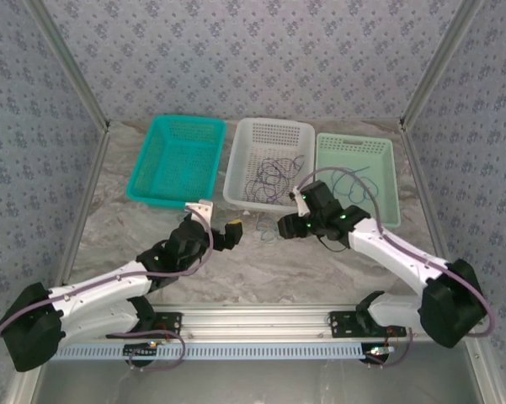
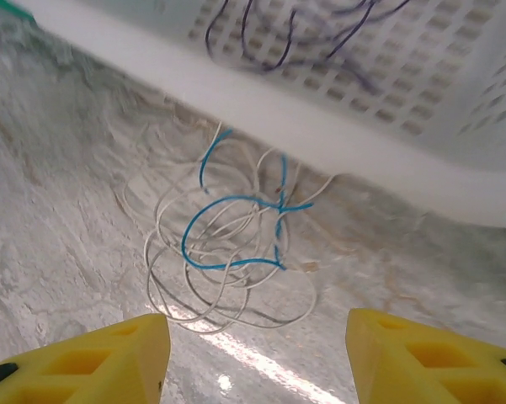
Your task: Untangle the cables
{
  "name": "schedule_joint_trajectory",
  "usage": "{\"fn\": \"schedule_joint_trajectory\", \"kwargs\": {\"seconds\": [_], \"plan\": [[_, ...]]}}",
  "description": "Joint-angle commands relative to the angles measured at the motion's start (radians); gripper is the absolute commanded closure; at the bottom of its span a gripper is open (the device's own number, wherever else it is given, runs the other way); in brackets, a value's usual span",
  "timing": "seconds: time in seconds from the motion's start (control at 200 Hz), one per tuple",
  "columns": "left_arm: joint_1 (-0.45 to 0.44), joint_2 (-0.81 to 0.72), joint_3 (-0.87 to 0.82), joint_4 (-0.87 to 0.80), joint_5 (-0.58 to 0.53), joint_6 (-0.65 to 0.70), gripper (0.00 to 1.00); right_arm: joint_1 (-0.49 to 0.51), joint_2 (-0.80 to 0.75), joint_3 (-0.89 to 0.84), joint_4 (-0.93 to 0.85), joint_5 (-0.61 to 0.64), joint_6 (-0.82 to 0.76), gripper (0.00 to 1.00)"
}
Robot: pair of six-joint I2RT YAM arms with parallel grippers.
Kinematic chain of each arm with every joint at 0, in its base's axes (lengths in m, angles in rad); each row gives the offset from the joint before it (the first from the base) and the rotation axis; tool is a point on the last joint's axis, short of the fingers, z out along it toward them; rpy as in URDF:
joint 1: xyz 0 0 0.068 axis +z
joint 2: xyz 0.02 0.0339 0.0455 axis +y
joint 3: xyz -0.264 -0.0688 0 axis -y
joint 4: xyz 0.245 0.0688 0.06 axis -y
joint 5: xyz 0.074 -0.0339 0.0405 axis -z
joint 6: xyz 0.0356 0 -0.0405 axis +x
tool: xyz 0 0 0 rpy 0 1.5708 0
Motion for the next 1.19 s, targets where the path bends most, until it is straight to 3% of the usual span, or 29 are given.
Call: {"fn": "schedule_joint_trajectory", "kwargs": {"seconds": [0.0,0.23,0.57,0.855,1.189], "plan": [[0.003,0.028,0.026,-0.035,0.019,-0.034,0.01,0.05,0.04,-0.041,0.109,-0.001,0.056,0.41],[0.005,0.104,0.063,-0.038,0.057,-0.038,0.01,0.123,0.1,-0.034,0.143,0.014,0.079,0.41],[0.005,0.145,0.079,-0.026,0.065,-0.038,0.01,0.136,0.171,-0.068,0.18,0.01,0.137,0.43],[0.005,0.158,0.101,-0.042,0.076,-0.024,0.01,0.171,0.217,-0.123,0.2,0.033,0.157,0.88],[-0.001,0.431,0.297,-0.141,0.313,0.061,0.17,0.206,0.113,-0.244,0.256,0.131,0.255,0.93]]}}
